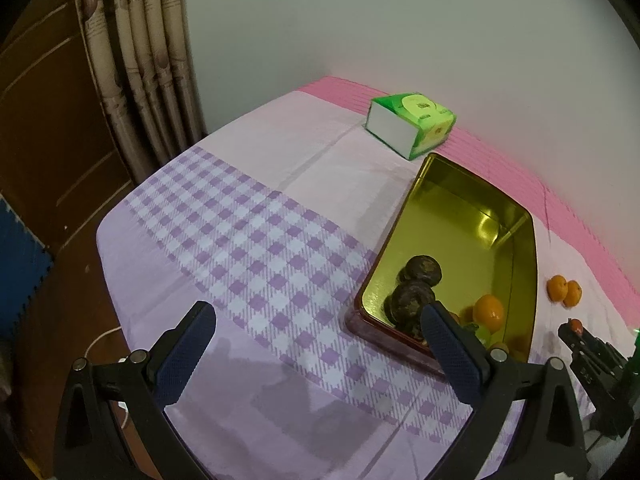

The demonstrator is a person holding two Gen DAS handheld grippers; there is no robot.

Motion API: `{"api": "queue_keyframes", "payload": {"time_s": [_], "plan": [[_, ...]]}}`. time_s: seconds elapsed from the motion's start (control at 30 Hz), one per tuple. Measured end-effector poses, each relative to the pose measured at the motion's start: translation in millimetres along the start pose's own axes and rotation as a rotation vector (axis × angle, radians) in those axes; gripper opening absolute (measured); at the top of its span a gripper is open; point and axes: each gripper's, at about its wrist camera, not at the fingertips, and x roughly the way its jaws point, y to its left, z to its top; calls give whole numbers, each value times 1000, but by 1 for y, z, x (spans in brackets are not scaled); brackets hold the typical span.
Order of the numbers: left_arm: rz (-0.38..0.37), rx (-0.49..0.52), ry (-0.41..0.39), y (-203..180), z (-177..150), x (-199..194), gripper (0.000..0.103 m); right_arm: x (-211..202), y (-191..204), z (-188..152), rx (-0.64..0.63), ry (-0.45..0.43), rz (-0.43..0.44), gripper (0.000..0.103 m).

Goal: Organize fruits
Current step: 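Carry the red tomato into the tin and open the right tool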

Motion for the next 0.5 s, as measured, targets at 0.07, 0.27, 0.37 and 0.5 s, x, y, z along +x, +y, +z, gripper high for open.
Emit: {"api": "queue_keyframes", "payload": {"time_s": [0.07,0.27,0.37,0.5], "plan": [[4,-8,1,2,0,0,102,-6,12,6,-17,-16,24,33],[14,-49,6,9,2,1,102,-24,53,22,-82,-45,119,33],[15,-72,21,14,3,4,102,-29,74,25,-114,-47,164,33],[21,-102,22,19,3,4,102,-28,99,23,-160,-34,195,33]]}}
